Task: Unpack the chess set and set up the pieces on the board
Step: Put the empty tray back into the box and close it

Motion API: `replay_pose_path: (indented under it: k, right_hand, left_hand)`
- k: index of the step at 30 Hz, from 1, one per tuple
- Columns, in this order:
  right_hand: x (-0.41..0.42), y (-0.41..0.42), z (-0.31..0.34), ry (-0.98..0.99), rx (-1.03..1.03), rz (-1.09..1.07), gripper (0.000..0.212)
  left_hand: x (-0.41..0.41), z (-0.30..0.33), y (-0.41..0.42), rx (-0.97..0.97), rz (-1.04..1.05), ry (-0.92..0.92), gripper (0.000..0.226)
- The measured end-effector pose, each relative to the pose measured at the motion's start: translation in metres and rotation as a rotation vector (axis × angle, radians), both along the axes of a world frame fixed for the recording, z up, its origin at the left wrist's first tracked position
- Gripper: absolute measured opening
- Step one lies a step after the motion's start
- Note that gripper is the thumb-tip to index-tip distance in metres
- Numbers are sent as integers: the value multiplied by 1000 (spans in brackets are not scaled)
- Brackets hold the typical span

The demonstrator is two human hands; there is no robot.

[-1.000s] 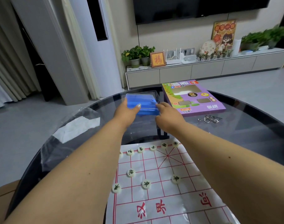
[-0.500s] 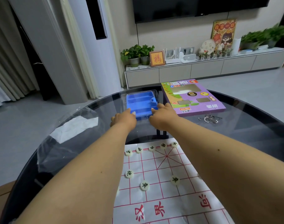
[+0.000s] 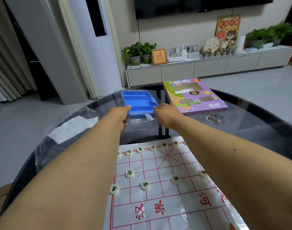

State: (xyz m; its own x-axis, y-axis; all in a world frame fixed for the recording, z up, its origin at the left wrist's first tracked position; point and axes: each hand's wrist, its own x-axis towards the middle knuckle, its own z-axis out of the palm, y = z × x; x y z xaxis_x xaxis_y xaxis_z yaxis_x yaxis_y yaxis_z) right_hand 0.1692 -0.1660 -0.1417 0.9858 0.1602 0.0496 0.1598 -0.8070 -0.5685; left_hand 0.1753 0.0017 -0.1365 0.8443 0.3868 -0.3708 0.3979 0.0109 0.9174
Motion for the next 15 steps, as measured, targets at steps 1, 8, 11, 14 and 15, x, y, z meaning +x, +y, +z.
replay_pose_path:
  k: [1,8,11,14,15]
  right_hand:
    - [-2,-2,0,19,103,-24,34]
    - [-11,-46,8,-262,194,-252,31]
    - [-6,-88,2,-243,25,-426,23]
    - [-8,-122,-8,-157,-176,-476,14]
    - [-8,-129,-11,-123,-241,-471,14]
  left_hand:
    - [0,0,-1,-50,5,-13,26]
    - [-14,-1,-3,-252,0,-106,22]
    - [-21,-2,-3,-350,0,-151,28]
    - [-27,-5,-5,-393,8,-170,27]
    - [-29,-5,-5,-401,9,-177,27]
